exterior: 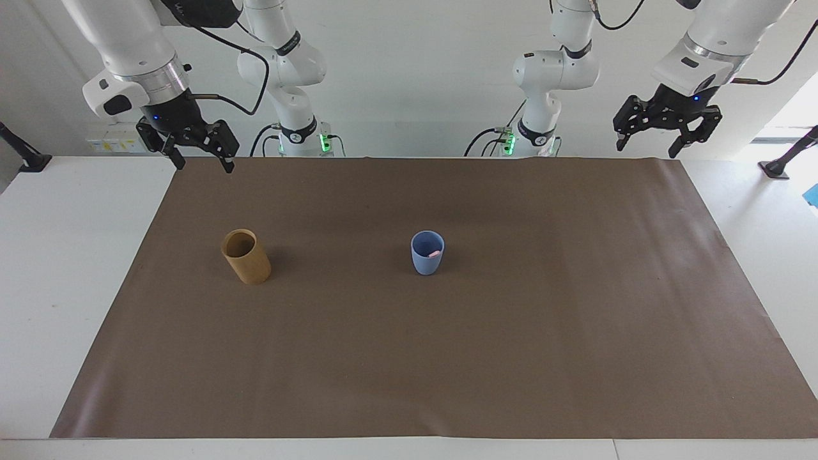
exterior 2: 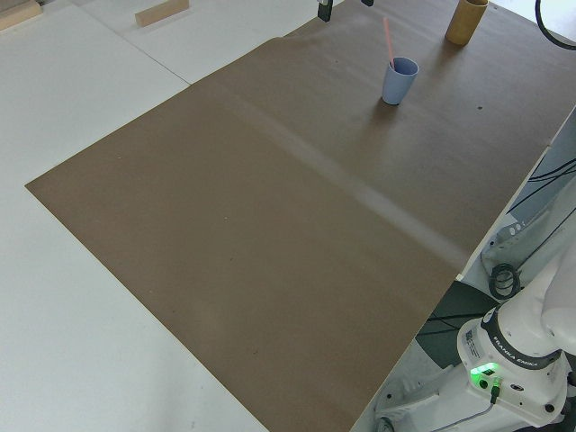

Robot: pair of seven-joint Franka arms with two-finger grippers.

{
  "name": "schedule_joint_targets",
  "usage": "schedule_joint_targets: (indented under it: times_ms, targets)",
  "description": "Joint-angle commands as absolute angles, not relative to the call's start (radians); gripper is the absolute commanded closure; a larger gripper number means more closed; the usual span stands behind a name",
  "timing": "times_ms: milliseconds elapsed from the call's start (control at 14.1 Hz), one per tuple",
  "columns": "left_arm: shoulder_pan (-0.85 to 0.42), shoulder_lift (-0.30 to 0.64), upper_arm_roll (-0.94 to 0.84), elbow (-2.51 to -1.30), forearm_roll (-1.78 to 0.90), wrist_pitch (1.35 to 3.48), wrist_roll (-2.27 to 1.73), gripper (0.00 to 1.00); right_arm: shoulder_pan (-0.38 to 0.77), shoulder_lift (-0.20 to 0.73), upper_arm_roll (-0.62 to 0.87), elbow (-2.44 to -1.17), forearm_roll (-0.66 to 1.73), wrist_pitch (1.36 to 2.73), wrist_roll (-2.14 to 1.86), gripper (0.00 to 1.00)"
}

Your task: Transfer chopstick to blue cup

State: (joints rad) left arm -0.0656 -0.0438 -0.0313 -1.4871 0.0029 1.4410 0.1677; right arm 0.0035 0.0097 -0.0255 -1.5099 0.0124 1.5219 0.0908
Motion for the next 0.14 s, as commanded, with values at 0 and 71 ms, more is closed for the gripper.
schedule_joint_targets:
  times_ms: [0, 71]
  targets:
    - [-0.049, -0.069, -0.038, -1.513, 0.000, 1.447, 0.186, 0.00, -0.012, -0.005, -0.020, -1.525, 0.032, 1.519, 0.063, 0.00]
    - [-0.049, -0.069, -0.038, -1.513, 0.000, 1.447, 0.186, 0.00, -0.012, -0.005, -0.020, -1.525, 0.032, 1.519, 0.063, 0.00]
